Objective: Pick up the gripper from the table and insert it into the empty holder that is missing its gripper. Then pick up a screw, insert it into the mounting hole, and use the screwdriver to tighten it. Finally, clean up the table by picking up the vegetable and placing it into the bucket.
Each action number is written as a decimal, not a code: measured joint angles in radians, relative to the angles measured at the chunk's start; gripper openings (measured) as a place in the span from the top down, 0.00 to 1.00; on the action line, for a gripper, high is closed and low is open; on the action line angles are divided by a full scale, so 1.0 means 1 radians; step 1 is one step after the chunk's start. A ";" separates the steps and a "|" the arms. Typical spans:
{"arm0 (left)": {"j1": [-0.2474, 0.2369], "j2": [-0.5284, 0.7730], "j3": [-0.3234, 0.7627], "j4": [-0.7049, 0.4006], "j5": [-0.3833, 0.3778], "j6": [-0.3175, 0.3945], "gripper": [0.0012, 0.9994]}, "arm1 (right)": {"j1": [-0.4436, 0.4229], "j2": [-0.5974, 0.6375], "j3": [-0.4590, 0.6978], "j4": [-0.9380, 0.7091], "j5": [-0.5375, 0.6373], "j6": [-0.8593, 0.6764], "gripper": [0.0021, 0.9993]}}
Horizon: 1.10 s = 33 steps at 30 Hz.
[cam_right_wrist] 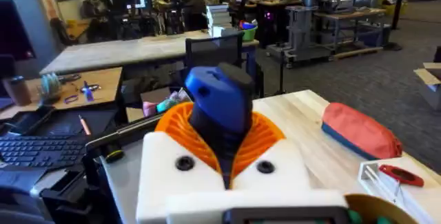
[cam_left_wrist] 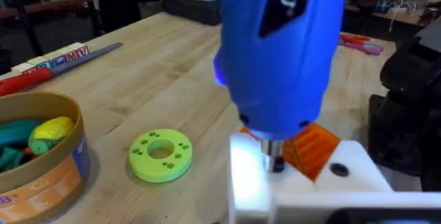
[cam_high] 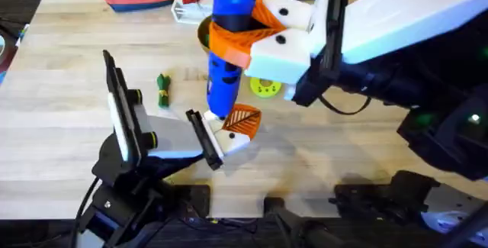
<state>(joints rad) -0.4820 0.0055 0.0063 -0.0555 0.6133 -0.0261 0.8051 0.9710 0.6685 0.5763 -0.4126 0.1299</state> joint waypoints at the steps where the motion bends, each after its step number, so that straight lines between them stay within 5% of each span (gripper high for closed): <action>1: 0.000 0.000 0.000 0.000 0.000 0.000 0.99 | 0.000 0.000 0.000 0.005 0.000 0.000 1.00; 33: 0.000 0.000 0.000 0.000 0.000 0.000 0.99 | 0.000 -0.014 0.000 -0.004 0.000 -0.004 1.00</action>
<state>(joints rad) -0.4820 0.0055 0.0063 -0.0555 0.6132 -0.0261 0.8051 0.9575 0.6685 0.5719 -0.4126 0.1261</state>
